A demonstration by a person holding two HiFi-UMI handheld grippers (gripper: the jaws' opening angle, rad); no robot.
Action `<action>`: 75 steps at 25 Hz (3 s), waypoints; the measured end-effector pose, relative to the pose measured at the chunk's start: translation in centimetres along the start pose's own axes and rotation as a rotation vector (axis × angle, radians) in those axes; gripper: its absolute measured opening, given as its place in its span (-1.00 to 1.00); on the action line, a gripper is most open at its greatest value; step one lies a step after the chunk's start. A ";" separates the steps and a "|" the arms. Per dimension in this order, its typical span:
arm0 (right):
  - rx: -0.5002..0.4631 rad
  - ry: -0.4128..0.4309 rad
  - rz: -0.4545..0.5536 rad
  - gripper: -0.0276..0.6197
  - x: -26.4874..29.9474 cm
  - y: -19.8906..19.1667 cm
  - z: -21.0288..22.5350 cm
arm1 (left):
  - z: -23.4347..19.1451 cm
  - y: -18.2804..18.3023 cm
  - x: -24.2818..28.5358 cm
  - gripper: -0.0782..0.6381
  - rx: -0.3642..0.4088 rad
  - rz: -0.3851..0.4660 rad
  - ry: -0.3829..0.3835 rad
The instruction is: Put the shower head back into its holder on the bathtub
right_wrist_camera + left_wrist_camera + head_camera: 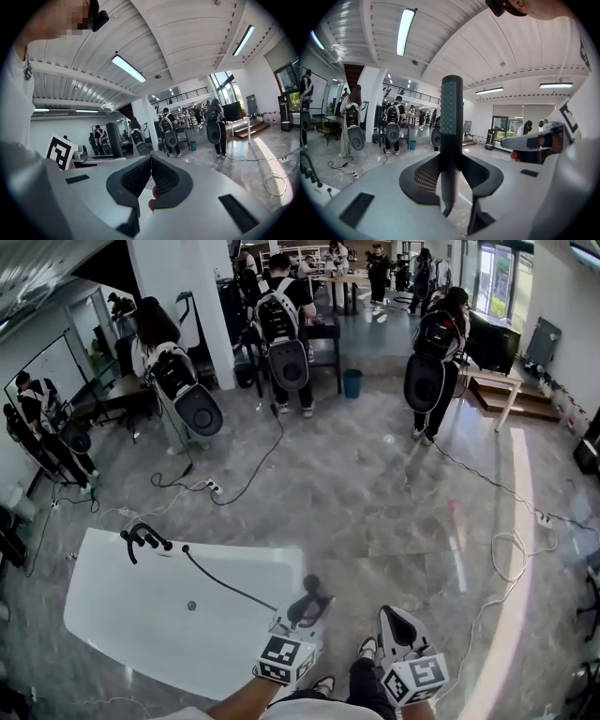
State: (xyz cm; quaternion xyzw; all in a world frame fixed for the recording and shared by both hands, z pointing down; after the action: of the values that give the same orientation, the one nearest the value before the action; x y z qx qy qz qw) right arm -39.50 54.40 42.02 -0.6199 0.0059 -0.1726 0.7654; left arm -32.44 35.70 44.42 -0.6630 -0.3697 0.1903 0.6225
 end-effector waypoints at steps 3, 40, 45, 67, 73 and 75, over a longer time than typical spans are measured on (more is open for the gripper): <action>-0.010 0.073 0.002 -0.87 3.2 0.6 1.9 | -1.2 0.6 2.1 -0.41 -0.001 0.026 0.065; -0.097 0.521 -0.053 -0.87 42.0 11.6 4.5 | -26.5 10.5 18.6 -0.41 -0.040 0.124 0.416; -0.125 0.570 -0.076 -0.87 47.9 12.9 2.0 | -31.4 11.9 19.3 -0.41 -0.051 0.134 0.447; -0.251 1.128 -0.222 -0.87 72.2 15.9 -8.3 | -47.5 15.2 19.5 -0.41 -0.181 0.148 1.024; -0.282 1.300 -0.242 -0.87 77.2 17.2 -10.4 | -50.4 16.5 19.8 -0.41 -0.235 0.166 1.206; -0.277 1.345 -0.253 -0.87 78.8 17.4 -11.2 | -51.2 17.1 19.7 -0.41 -0.242 0.171 1.263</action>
State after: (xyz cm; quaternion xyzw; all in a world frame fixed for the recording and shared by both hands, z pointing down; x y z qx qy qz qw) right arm 36.52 25.36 39.04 -0.4663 0.4284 -0.6043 0.4836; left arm 21.20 15.80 39.82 -0.7398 0.1029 -0.2304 0.6237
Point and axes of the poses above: the fingertips, and each gripper's own axes: x forward along the fingers, z to its right, y out of its top, the point moved 8 cm from there along -x, backward along the fingers, and after that the axes turned 4 degrees about -y, right-handed, at the moved point
